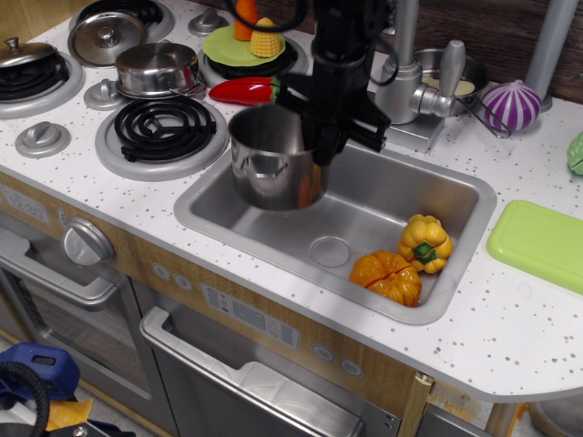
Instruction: Pick up pot from sink
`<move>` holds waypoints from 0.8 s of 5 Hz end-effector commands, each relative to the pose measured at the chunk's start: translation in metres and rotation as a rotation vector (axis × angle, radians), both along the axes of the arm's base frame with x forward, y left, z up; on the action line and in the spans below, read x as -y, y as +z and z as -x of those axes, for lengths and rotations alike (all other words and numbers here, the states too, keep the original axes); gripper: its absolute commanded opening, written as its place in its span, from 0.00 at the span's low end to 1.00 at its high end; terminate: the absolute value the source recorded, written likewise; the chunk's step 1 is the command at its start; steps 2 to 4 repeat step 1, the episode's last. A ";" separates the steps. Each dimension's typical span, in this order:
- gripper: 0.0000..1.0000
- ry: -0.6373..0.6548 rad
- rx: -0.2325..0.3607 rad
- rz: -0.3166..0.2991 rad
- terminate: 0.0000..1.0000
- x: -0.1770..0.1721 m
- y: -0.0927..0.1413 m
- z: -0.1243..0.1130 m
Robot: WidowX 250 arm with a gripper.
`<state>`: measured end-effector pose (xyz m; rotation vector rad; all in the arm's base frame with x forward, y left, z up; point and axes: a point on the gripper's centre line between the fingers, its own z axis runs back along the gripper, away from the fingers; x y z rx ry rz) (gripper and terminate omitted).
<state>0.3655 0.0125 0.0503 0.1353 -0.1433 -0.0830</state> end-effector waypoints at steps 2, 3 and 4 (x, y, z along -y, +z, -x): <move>0.00 -0.036 0.113 -0.025 1.00 0.002 0.051 -0.006; 0.00 -0.036 0.113 -0.025 1.00 0.002 0.051 -0.006; 0.00 -0.036 0.113 -0.025 1.00 0.002 0.051 -0.006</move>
